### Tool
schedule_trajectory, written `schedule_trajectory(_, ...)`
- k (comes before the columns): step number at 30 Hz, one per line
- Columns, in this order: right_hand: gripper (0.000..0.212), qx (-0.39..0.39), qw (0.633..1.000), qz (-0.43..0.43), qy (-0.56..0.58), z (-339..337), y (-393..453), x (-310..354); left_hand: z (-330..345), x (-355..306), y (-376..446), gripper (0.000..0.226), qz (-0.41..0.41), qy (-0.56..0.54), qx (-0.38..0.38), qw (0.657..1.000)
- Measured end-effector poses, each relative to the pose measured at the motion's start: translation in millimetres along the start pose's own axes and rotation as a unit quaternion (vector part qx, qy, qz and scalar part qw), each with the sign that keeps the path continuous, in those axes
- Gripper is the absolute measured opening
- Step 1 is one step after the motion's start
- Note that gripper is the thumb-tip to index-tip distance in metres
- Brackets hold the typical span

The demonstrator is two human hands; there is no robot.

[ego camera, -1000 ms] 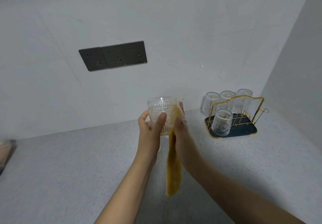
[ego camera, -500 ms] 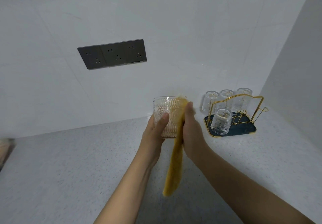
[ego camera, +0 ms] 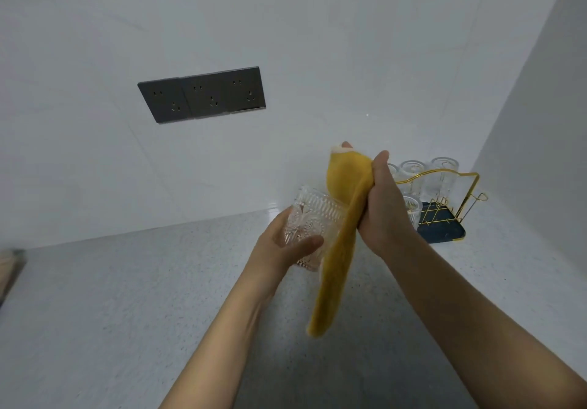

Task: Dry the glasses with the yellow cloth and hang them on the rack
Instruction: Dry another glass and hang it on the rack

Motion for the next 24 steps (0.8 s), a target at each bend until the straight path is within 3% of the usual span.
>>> schedule_trajectory(3, 0.062, 0.051, 0.989, 0.022, -0.133, 8.4, -7.7, -4.8, -12.7, -3.4, -2.9, 0.063, 0.013, 0.024, -0.069, 0.997)
schedule_trajectory(5, 0.069, 0.052, 0.952, 0.026, -0.301, 7.0, -15.9, -3.6, -15.2, -5.4, -5.7, 0.07, 0.025, 0.03, -0.091, 0.995)
schedule_trajectory(8, 0.081, 0.124, 0.896, 0.037, -0.426, 15.8, -21.6, -7.0, -15.8, -12.6, -9.8, 0.057, 0.047, 0.033, -0.102, 0.993)
schedule_trajectory(11, 0.076, 0.219, 0.89, 0.133, -0.377, 18.8, -36.4, -31.2, -23.6, -17.6, -4.2, 0.057, 0.051, 0.002, -0.102, 0.993)
schedule_trajectory(15, 0.062, 0.223, 0.901, 0.138, -0.345, 18.8, -34.3, -29.7, -10.7, -3.1, 0.5, 0.073, -0.026, -0.064, -0.041, 0.997)
schedule_trajectory(18, 0.041, 0.3, 0.888, 0.159, -0.311, 30.1, -41.5, -27.6, -3.4, 1.3, 0.3, 0.089, -0.055, -0.121, -0.016, 0.991)
schedule_trajectory(21, 0.014, 0.389, 0.838, 0.155, -0.349, 40.7, -53.9, -22.9, 3.1, 4.9, 0.4, 0.097, -0.083, -0.174, 0.022, 0.981)
schedule_trajectory(24, 0.033, 0.436, 0.755, 0.129, -0.472, 38.8, -57.1, -26.3, 13.8, 7.5, -3.1, 0.097, -0.124, -0.179, 0.075, 0.973)
Point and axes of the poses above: each hand's wrist, its own y-axis towards the middle knuckle, its own z-axis out of the palm, x = y × z, the point moved 10 cm from there along y, towards the middle knuckle, and after that the axes turned 6 degrees about -z, right-handed, at the moved point
